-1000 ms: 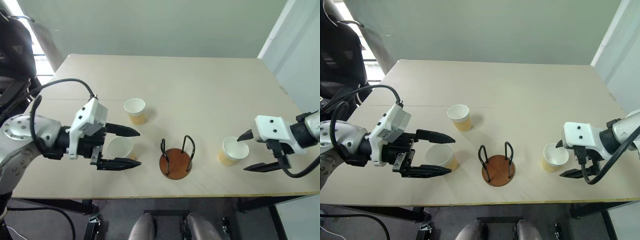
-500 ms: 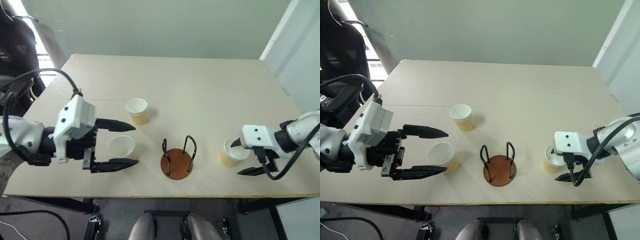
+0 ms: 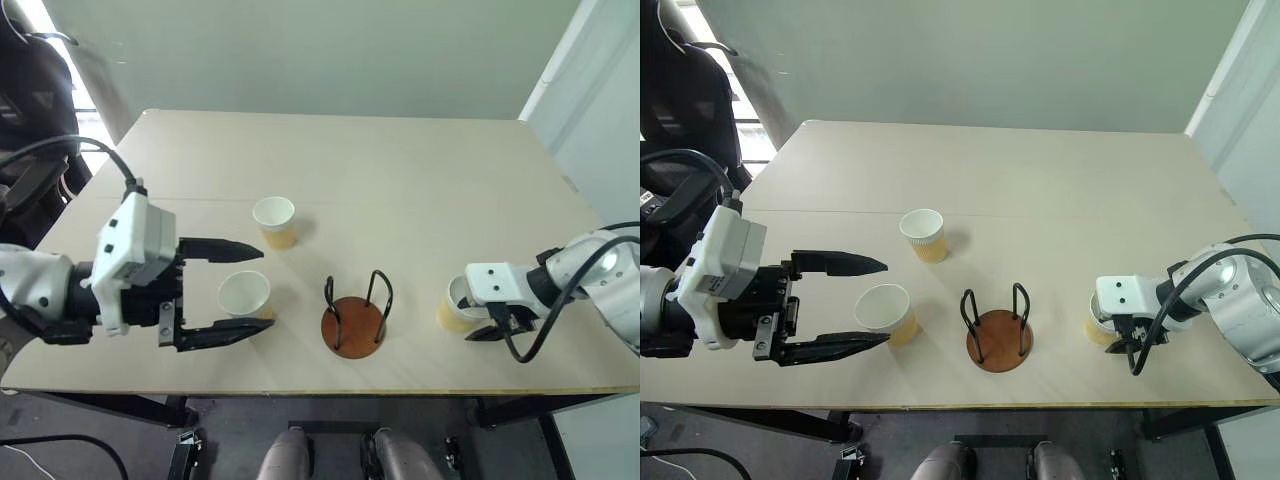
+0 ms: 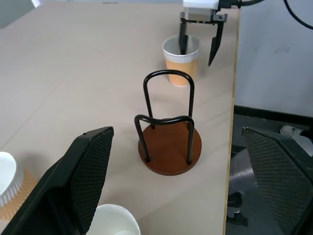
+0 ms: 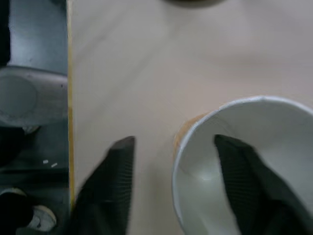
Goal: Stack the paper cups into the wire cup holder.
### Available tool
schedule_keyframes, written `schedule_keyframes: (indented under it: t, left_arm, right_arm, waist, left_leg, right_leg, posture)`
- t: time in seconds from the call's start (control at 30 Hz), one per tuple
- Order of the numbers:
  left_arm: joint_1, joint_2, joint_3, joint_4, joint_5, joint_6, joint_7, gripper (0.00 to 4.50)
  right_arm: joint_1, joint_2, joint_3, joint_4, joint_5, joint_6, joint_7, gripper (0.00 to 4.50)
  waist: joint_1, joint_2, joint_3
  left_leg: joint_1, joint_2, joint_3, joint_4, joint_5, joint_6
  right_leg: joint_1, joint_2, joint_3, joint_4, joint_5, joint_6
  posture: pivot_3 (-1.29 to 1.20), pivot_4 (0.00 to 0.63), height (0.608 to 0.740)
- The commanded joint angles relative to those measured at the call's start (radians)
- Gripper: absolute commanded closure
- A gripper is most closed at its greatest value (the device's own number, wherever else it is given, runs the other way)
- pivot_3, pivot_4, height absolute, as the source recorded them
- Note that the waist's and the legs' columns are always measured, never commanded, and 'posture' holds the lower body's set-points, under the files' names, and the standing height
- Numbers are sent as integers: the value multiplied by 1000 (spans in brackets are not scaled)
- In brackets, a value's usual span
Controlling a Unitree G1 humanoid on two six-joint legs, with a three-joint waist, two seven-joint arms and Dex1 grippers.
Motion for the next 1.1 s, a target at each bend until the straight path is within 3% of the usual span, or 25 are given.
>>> schedule_keyframes:
  t: [0.03, 0.13, 0.37, 0.53, 0.67, 0.73, 0.87, 1.1]
  left_arm:
    - [5, 9, 49, -23, -18, 3, 16, 0]
    - [10, 10, 60, -29, -25, 8, 27, 0]
    - [21, 33, 117, -17, -101, 81, 56, 0]
    - [74, 42, 176, 1, -77, 95, 21, 0]
    - [102, 42, 197, -1, -72, 97, 9, 0]
    - [121, 38, 203, -17, -71, 103, 13, 0]
    - [155, 33, 230, -39, -76, 121, 24, 0]
    - [239, 28, 319, -80, -72, 151, 11, 0]
  right_arm:
    - [-31, 9, 6, 23, -42, -39, 6, 3485]
    - [-48, 21, 11, 49, -62, -59, 15, 4491]
    - [-112, 16, -50, 56, 38, -115, 143, 4491]
    - [-322, 0, -83, 101, 241, -143, 189, 4491]
    - [-572, 116, -100, 207, 403, -125, 189, 4491]
    - [-627, 194, -111, 209, 478, -82, 189, 4491]
    - [-607, 256, -96, 144, 523, -31, 189, 4491]
    - [-495, 340, -4, 74, 370, -40, 118, 4491]
  waist:
    - [0, 0, 0]
    - [0, 0, 0]
    - [0, 0, 0]
    - [-4, 2, 1]
    - [-11, 2, 1]
    - [-13, 2, 1]
    - [-9, 2, 1]
    - [-10, 2, 1]
  left_leg:
    - [0, 0, 0, 0, 0, 0]
    - [0, 0, 0, 0, 0, 0]
    - [0, 0, 0, 0, 0, 0]
    - [0, 0, 1, 0, 0, 0]
    - [2, 3, 1, -1, 0, -1]
    - [3, 5, 1, -1, 0, -1]
    - [2, 10, 2, -2, 0, -2]
    - [2, 11, 3, -1, -2, -4]
  right_leg:
    - [0, 0, 0, 0, 0, 0]
    - [0, 0, 0, 0, 1, -1]
    - [0, 0, 0, 0, 0, -1]
    - [-1, 1, 0, 0, -3, -6]
    - [-1, 4, 1, 0, -6, -12]
    - [-1, 6, 1, 0, -6, -15]
    - [0, 9, 0, 0, -8, -17]
    - [0, 9, -1, 1, -6, -18]
  posture:
    - [0, 150, 740]
    - [0, 150, 740]
    - [0, 150, 740]
    - [0, 150, 740]
    - [0, 150, 740]
    - [0, 150, 740]
    - [0, 150, 740]
    - [0, 150, 740]
